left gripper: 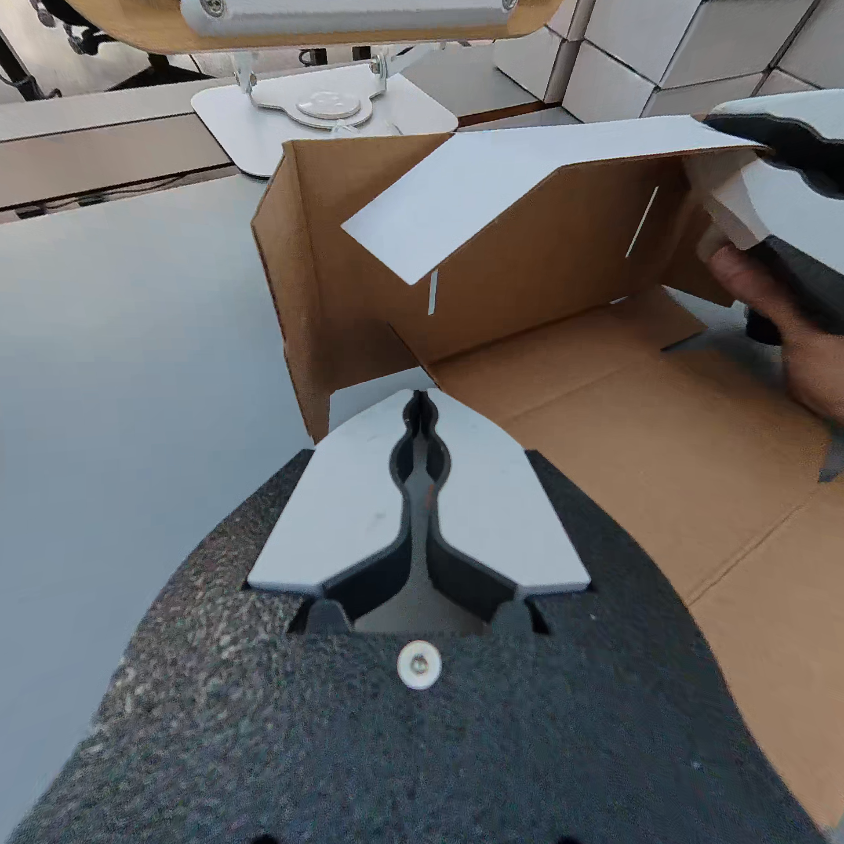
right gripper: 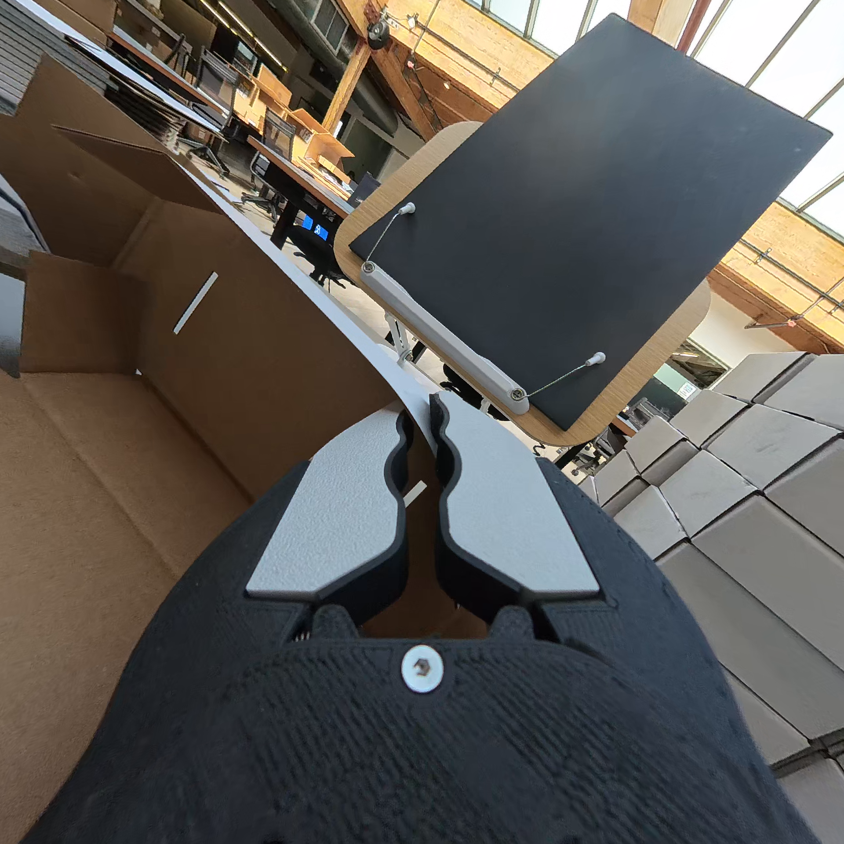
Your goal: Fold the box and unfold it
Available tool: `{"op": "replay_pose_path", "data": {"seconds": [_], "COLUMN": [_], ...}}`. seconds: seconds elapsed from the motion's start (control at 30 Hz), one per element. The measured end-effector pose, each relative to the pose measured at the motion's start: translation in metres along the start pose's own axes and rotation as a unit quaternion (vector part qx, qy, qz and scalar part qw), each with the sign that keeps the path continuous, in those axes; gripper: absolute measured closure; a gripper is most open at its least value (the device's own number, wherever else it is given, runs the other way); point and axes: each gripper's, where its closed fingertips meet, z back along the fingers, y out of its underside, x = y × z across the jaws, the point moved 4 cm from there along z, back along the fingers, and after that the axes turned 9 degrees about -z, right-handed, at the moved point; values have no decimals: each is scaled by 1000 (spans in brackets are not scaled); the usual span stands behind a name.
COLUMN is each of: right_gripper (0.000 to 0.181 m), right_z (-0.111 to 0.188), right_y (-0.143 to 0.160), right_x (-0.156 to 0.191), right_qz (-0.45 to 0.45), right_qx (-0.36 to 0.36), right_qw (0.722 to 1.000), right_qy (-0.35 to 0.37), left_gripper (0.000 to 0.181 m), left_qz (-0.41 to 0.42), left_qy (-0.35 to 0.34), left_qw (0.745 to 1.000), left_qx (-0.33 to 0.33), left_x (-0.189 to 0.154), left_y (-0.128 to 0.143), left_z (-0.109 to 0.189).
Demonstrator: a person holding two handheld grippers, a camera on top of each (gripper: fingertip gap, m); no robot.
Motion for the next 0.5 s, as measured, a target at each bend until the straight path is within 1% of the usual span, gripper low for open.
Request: {"op": "replay_pose_path", "data": {"seconds": [0.1,0.17,0.27,0.37,0.5], "right_gripper": [173,173,173,173,173], "right_z": [-1,-2,-1,-1,-2], "right_y": [0,0,-1,-1,0], "right_x": [4,7,7,7,7], "right_qz": [6,12,7,26,63], "right_qx": [3,3,0,0,-4], "right_qw": [1000,1000,1000,1000,998], "right_qy": [-9,-14,-18,-14,-5], "left_gripper": [181,181,181,181,181], "left_qz": [-108,-189,-304,-381,-484], "left_qy": [-25,-38,-49,-43,-48], "left_qw": [994,980,947,917,861], "left_qx": [25,52,92,108,148], "left_x": [-6,-12,-23,-35,-41], "left_y": [-4,-2,5,10,13], "left_z": [-8,-17,-33,-48,-55]}}
